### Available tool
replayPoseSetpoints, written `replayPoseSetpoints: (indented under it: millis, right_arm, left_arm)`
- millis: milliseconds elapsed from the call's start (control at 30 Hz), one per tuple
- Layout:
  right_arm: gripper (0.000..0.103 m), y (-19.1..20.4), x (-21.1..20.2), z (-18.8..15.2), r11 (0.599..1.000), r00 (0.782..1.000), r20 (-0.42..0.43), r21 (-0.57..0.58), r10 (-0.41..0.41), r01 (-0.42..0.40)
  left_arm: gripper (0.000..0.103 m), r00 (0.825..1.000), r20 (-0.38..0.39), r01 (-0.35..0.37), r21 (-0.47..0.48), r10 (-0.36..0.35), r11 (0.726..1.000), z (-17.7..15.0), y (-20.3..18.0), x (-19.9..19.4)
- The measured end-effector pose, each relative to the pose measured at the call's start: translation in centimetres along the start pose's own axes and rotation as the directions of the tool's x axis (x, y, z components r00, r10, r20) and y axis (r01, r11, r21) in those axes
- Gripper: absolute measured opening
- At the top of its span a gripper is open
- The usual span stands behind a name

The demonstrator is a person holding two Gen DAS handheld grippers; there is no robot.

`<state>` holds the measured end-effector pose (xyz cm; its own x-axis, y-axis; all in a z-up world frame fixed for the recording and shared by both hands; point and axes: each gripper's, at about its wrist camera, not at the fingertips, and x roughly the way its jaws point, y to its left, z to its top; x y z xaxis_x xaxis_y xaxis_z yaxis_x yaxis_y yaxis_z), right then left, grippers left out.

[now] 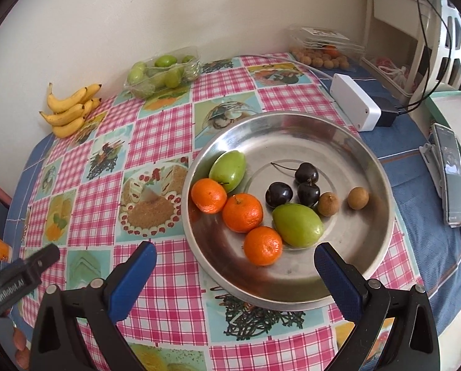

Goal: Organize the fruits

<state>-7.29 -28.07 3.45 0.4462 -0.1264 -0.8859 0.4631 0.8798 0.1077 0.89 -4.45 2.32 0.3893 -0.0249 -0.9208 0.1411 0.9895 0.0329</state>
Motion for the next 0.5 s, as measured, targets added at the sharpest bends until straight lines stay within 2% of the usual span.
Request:
replayPoseSetpoints:
  millis: [500]
  right_arm:
    - [0.103,0.16,0.43,0.09,1.000,1.000,-0.007,-0.006,-0.005,0.005]
  left_arm:
    - [0.097,1.000,-0.009,-0.006,0.015,0.006,1.000,-0.28,-0.21,0.26]
